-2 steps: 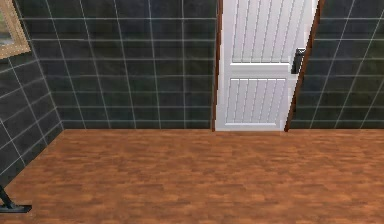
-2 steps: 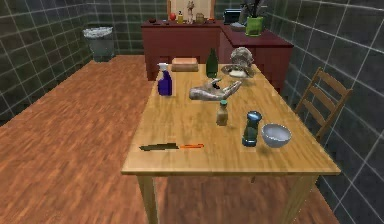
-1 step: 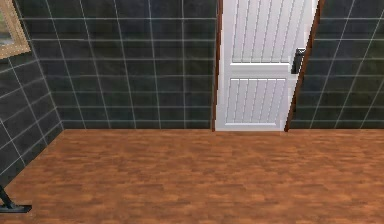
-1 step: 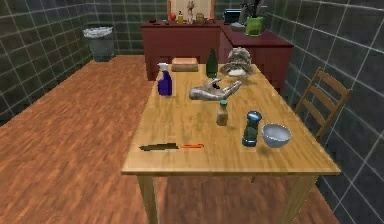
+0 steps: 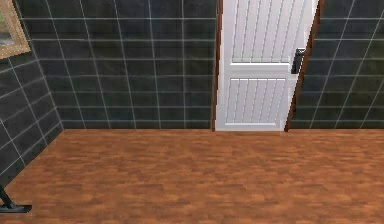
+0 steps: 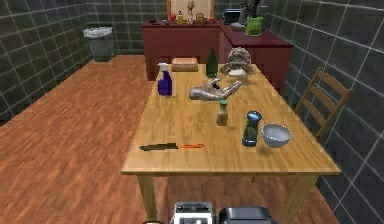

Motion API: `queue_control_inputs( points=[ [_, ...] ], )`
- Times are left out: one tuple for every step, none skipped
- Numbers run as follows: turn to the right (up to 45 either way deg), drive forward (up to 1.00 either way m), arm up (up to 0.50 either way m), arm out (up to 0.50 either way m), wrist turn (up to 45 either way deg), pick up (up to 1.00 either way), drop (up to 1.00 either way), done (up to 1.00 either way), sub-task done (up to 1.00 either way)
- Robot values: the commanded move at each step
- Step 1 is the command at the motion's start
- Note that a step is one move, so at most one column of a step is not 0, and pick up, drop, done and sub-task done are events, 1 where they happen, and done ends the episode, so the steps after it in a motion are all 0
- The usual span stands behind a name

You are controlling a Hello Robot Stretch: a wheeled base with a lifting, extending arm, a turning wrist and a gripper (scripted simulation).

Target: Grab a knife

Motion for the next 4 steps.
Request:
queue_control_inputs(
  points=[
    [0.0,0.00,0.00,0.50,0.0,0.00,0.00,0.00,0.00],
    [0.0,0.00,0.00,0.00,45.0,0.00,0.00,0.00,0.00],
    [0.0,0.00,0.00,0.00,45.0,0.00,0.00,0.00,0.00],
    [0.0,0.00,0.00,0.00,45.0,0.00,0.00,0.00,0.00]
  ],
)
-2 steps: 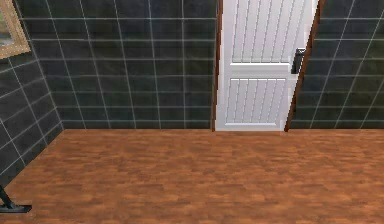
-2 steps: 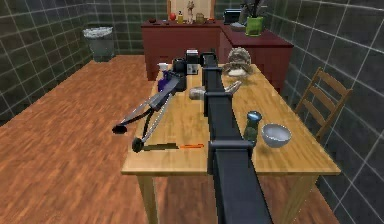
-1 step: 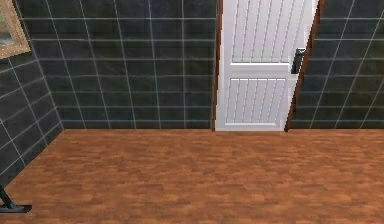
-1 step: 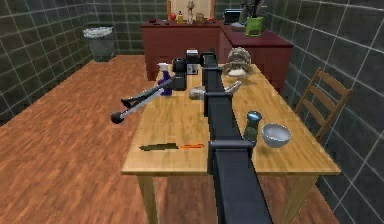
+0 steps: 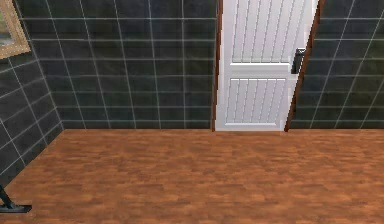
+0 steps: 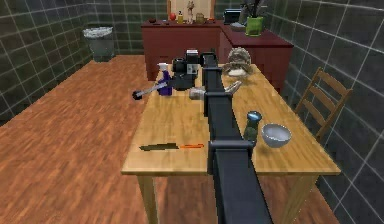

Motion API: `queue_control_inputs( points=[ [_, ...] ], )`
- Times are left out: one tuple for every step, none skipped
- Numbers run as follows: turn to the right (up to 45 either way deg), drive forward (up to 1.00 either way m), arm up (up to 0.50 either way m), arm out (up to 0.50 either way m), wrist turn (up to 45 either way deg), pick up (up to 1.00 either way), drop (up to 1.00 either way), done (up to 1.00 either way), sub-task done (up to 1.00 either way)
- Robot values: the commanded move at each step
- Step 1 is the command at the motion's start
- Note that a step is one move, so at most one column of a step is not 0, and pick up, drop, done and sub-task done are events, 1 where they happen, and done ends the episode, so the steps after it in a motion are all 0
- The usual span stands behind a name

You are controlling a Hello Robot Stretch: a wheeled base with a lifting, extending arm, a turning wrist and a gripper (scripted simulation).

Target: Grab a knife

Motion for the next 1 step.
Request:
queue_control_inputs(
  points=[
    [0.0,0.00,0.00,0.00,3.0,0.00,0.00,0.00,0.00]
  ],
)
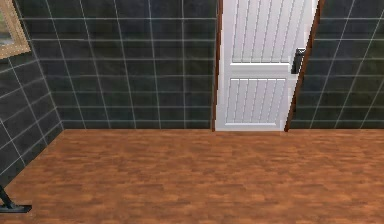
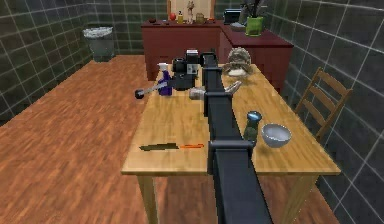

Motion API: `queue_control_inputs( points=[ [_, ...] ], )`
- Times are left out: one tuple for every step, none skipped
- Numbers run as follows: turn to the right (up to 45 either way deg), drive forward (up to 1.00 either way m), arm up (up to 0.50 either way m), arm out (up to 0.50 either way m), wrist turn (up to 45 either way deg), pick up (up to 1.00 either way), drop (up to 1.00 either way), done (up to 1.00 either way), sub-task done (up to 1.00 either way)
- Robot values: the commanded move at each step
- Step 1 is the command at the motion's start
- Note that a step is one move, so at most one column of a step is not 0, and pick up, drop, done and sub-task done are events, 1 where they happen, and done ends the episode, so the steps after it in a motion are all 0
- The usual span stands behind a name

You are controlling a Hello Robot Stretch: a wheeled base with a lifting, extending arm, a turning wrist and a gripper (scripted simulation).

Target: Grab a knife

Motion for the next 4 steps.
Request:
queue_control_inputs(
  points=[
    [0.0,0.00,-0.30,0.00,0.0,0.00,0.00,0.00,0.00],
    [0.0,0.00,0.00,0.00,0.0,1.00,0.00,0.00,0.00],
    [0.0,0.00,0.10,0.00,0.0,0.00,0.00,0.00,0.00],
    [0.0,0.00,0.00,0.00,0.0,0.00,0.00,1.00,0.00]
  ],
)
